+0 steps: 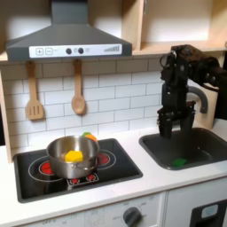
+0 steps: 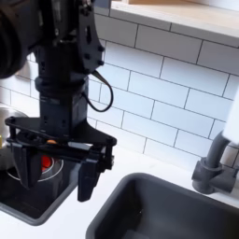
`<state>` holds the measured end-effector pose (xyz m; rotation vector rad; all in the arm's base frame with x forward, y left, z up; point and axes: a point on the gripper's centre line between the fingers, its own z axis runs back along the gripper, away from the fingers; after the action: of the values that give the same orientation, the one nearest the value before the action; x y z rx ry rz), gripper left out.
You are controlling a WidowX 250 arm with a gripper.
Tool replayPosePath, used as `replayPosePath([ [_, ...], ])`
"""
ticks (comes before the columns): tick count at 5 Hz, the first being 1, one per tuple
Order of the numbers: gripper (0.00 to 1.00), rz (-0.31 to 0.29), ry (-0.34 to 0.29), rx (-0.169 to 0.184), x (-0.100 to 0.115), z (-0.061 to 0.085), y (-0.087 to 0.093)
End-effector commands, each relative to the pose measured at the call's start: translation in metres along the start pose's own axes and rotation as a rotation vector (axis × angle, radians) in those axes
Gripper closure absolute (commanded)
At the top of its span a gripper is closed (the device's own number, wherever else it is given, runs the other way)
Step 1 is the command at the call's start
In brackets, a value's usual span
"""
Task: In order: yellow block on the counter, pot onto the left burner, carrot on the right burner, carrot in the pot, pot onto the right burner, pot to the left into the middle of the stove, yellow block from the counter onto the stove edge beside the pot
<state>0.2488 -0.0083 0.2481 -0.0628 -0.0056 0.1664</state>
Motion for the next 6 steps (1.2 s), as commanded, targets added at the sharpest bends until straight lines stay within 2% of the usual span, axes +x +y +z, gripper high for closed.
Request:
replayPosePath([
  [1,0.00,0.002,-0.002,0.000,0.000,0.000,0.000],
  [2,0.00,0.000,-0.002,0.000,0.000,0.000,0.000],
  [3,0.00,0.003,-0.013,-0.019,0.005,0.009,0.005],
  [4,0.00,-0.007,0.013,-0.019,0.000,0.012,0.017],
  [5,0.00,0.014,-0.004,-0.051,0.020,0.009,0.019],
  [6,0.00,0.037,-0.056,-0.059,0.044,0.014,0.022],
])
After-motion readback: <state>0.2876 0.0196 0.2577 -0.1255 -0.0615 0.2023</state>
